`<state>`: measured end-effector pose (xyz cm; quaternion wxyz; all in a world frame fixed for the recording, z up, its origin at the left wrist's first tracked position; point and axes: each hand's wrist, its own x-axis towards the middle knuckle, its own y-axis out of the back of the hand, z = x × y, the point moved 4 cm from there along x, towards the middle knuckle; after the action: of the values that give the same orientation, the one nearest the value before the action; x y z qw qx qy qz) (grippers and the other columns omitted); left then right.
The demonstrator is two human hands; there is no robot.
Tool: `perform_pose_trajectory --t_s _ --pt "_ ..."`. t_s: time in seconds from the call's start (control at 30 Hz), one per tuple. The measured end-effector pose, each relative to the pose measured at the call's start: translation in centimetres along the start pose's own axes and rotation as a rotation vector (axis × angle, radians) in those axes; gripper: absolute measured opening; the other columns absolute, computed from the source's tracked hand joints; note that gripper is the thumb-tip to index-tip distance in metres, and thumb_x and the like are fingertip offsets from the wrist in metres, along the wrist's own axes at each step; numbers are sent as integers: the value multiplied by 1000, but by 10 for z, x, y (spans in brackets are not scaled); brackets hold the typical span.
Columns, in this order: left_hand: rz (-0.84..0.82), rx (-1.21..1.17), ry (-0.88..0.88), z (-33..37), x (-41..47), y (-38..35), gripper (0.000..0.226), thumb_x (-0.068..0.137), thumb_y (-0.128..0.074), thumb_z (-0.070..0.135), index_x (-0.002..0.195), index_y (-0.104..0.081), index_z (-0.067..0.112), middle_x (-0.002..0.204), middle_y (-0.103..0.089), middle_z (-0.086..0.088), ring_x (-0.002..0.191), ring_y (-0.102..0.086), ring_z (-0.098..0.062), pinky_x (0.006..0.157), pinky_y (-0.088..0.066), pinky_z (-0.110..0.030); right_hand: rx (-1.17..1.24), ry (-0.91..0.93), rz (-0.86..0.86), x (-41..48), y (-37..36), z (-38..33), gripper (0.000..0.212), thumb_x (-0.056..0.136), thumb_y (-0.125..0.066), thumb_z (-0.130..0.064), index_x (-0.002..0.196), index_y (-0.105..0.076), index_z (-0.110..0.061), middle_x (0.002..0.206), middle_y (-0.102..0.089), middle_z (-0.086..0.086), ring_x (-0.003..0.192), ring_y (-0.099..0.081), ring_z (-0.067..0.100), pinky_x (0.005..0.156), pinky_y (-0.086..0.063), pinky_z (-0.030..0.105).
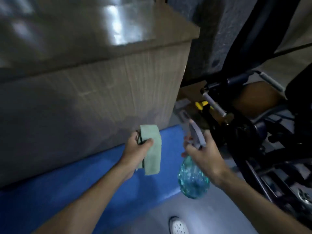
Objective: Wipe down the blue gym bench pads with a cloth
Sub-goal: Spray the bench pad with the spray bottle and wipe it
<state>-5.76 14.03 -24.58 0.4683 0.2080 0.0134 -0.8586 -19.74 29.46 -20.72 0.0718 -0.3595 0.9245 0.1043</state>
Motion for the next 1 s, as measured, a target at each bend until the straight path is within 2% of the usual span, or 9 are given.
perform_pose_trajectory --t_s 0.13,0.23,0.37,0.47,0.57,0.67,0.83,0.9,1.0 --pt "59 21 103 -99 43 -39 12 91 -67 18 91 -55 16 95 -68 -6 84 -65 -22 70 -52 -36 -153 -203 24 6 9 134 9 91 -56 1 100 -59 2 81 -56 11 62 -58 12 65 -60 38" --pt "56 108 136 -160 76 -64 14 95 -61 12 106 -51 13 105 -65 -5 89 -63 -20 68 -46 -29 -284 -326 18 22 12 202 10 90 -56 -9 83 -56 -2 65 -54 5 64 -66 31 50 -49 32" --pt "132 636 110 -219 104 -79 78 88 -63 15 152 -19 19 149 -29 -16 129 -41 -35 103 -36 -37 -502 -313 -21 46 11 250 18 87 -55 -25 71 -50 -17 63 -56 3 61 -54 29 57 -44 36" --pt "44 1032 -51 -237 109 -96 77 90 -55 39 155 -14 35 164 -1 -7 149 -9 -29 116 -19 -48 -592 -298 -33 59 9 260 18 87 -53 -28 73 -51 -16 64 -56 2 64 -56 28 62 -49 38" --pt "-59 1228 -162 -257 111 -108 74 91 -36 48 158 -7 34 163 -17 -4 148 -16 -31 112 -27 -50 -573 -325 -17 63 10 267 20 86 -53 -26 70 -50 -15 64 -56 4 66 -59 31 66 -54 43" --pt "34 1310 -267 -261 112 -105 74 92 -48 39 154 -9 42 146 -42 -7 128 -41 -32 92 -40 -50 -571 -353 -28 57 8 274 17 84 -52 -24 70 -50 -14 62 -54 4 60 -53 30 63 -52 44" --pt "-31 1394 -385 -267 117 -89 90 70 -76 19 150 -34 25 154 -31 -9 136 -34 -34 100 -35 -49 -580 -344 -50 47 -5 279 18 86 -52 -20 70 -47 -14 61 -51 3 55 -44 24 55 -41 37" --pt "-87 1392 -432 -270 116 -95 69 83 -58 29 147 -40 10 162 -23 -8 147 -24 -34 113 -28 -52 -582 -329 -40 44 -10 281 20 86 -53 -19 68 -44 -15 59 -49 2 54 -41 23 55 -40 36" --pt "-77 1318 -424 -273 112 -96 69 90 -29 46 149 -36 11 154 -38 -18 143 -34 -39 112 -31 -56 -554 -321 -13 39 -15 281 14 87 -54 -17 75 -52 -11 59 -49 1 52 -42 20 53 -40 33"
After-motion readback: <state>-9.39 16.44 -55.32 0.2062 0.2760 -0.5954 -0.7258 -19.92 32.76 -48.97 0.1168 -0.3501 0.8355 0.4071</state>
